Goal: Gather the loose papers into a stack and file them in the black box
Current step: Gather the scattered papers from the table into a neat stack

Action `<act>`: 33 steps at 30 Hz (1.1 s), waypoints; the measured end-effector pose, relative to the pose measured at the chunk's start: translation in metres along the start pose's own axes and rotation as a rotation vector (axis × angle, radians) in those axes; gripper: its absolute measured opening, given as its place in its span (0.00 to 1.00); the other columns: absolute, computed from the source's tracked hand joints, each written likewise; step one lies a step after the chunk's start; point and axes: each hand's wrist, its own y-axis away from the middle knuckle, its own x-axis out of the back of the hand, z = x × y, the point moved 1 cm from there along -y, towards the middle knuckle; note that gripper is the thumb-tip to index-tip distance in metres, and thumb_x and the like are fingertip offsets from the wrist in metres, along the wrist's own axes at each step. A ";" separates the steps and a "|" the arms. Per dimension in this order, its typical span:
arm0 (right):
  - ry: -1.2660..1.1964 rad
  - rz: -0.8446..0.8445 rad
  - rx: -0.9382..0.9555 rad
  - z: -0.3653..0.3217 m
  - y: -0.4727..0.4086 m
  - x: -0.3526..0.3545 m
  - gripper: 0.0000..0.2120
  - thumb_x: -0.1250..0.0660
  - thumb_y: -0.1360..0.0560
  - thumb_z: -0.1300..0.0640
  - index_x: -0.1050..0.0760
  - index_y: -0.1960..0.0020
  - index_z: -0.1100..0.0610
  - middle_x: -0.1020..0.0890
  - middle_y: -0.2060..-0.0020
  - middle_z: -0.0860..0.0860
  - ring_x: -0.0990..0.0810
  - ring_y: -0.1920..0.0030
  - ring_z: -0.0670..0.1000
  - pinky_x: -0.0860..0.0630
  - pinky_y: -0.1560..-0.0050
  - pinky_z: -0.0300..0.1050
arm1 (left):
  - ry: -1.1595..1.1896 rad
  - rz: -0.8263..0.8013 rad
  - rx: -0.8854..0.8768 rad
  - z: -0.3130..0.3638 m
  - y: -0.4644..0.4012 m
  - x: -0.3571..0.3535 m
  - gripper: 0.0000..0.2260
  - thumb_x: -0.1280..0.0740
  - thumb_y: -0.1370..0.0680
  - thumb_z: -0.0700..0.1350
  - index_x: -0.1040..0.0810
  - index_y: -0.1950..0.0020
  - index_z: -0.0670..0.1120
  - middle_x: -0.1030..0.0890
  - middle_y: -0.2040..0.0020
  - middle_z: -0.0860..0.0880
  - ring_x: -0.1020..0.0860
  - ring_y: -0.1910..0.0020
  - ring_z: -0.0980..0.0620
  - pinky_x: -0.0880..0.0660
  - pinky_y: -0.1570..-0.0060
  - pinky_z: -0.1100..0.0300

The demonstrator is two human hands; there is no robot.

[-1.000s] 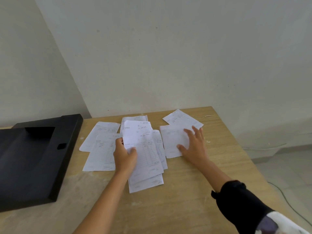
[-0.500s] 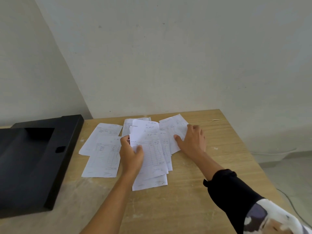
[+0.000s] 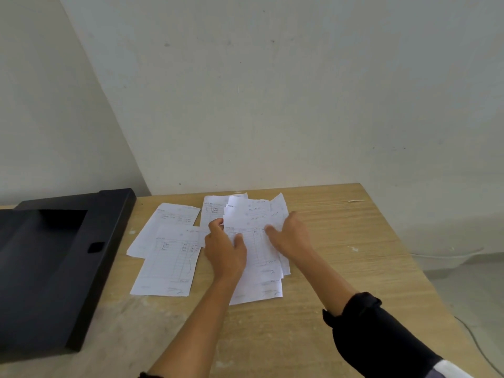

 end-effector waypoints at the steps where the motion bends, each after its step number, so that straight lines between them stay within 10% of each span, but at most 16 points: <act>1: -0.006 -0.004 0.011 -0.001 0.004 -0.004 0.26 0.30 0.30 0.52 0.37 0.40 0.62 0.28 0.54 0.51 0.25 0.55 0.53 0.29 0.61 0.45 | 0.006 -0.023 0.006 0.000 -0.001 0.000 0.19 0.34 0.26 0.38 0.35 0.38 0.41 0.24 0.41 0.40 0.24 0.44 0.41 0.25 0.45 0.42; 8: -0.172 0.222 0.034 0.002 0.019 -0.002 0.22 0.27 0.34 0.61 0.37 0.49 0.54 0.27 0.58 0.48 0.25 0.60 0.51 0.26 0.64 0.45 | 0.061 -0.197 -0.099 -0.007 -0.010 0.028 0.15 0.44 0.21 0.38 0.36 0.34 0.42 0.23 0.44 0.45 0.27 0.48 0.53 0.33 0.59 0.71; 15: -0.239 0.176 0.130 -0.037 0.029 -0.009 0.19 0.29 0.31 0.62 0.37 0.51 0.50 0.29 0.64 0.41 0.29 0.67 0.39 0.35 0.74 0.33 | -0.356 0.067 -0.170 -0.033 -0.036 0.080 0.19 0.36 0.27 0.33 0.30 0.37 0.43 0.27 0.36 0.42 0.32 0.36 0.42 0.34 0.37 0.49; 24: -0.024 0.355 0.308 -0.091 0.043 -0.025 0.17 0.35 0.32 0.65 0.38 0.48 0.55 0.30 0.70 0.44 0.27 0.72 0.48 0.27 0.72 0.48 | -0.652 -0.112 -0.116 -0.059 -0.052 0.090 0.21 0.41 0.23 0.50 0.39 0.30 0.51 0.37 0.28 0.44 0.42 0.30 0.42 0.44 0.32 0.42; 33: -0.105 0.149 0.077 -0.067 0.012 -0.075 0.21 0.30 0.30 0.62 0.36 0.41 0.60 0.24 0.45 0.57 0.26 0.52 0.53 0.26 0.56 0.46 | -0.501 -0.057 -0.136 -0.065 -0.064 0.103 0.18 0.38 0.25 0.41 0.29 0.35 0.48 0.36 0.29 0.43 0.43 0.30 0.42 0.42 0.32 0.45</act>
